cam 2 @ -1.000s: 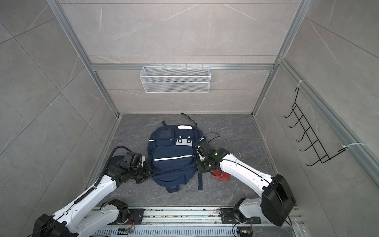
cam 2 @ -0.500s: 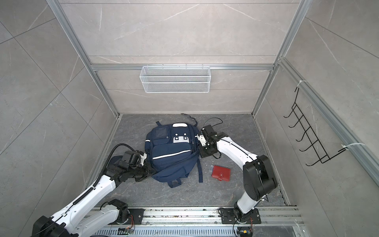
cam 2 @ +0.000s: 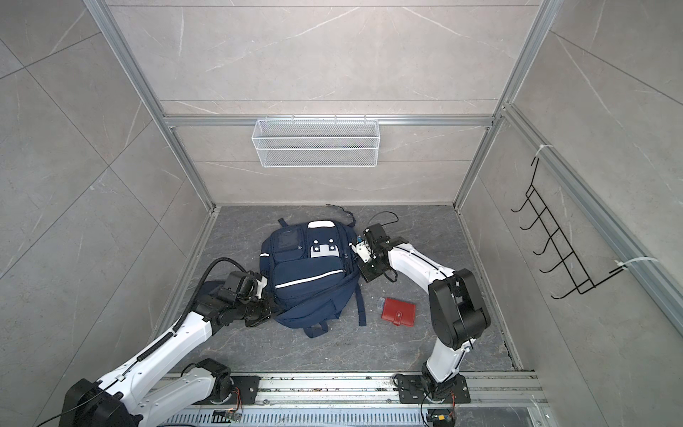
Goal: Pack books, pencil case, and school supplies into a backpack
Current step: Zip the student bag at the center of the table.
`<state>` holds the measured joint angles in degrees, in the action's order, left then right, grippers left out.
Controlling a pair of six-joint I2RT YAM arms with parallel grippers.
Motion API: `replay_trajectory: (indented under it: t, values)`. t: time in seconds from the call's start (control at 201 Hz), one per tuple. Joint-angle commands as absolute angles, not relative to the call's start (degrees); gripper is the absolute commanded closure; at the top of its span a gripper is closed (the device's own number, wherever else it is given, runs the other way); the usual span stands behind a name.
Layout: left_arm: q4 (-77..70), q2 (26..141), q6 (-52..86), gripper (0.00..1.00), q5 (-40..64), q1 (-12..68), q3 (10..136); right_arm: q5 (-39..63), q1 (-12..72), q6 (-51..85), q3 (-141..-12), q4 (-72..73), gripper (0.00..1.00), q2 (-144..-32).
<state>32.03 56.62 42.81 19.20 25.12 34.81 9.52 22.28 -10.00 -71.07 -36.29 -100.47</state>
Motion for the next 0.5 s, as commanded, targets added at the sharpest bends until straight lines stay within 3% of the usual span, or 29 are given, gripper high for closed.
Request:
replay_trajectory:
  t: [0.0, 0.229, 0.408, 0.493]
  values:
    - [40.0, 56.3, 39.2, 1.00, 18.6, 26.6, 36.2, 6.1, 16.5, -7.2, -73.0, -29.9, 1.00, -100.8]
    - [40.6, 57.6, 39.1, 1.00, 18.3, 27.2, 37.6, 14.6, 16.5, -12.5, -70.6, -28.3, 0.97, -98.4]
    - [35.2, 55.9, 42.3, 1.00, 19.6, 27.2, 35.8, 15.1, 19.0, -11.8, -67.1, -30.3, 0.67, -91.3]
    - [30.8, 55.4, 44.8, 1.00, 20.2, 27.2, 34.1, 13.6, 20.5, -10.9, -64.6, -31.4, 0.39, -86.7]
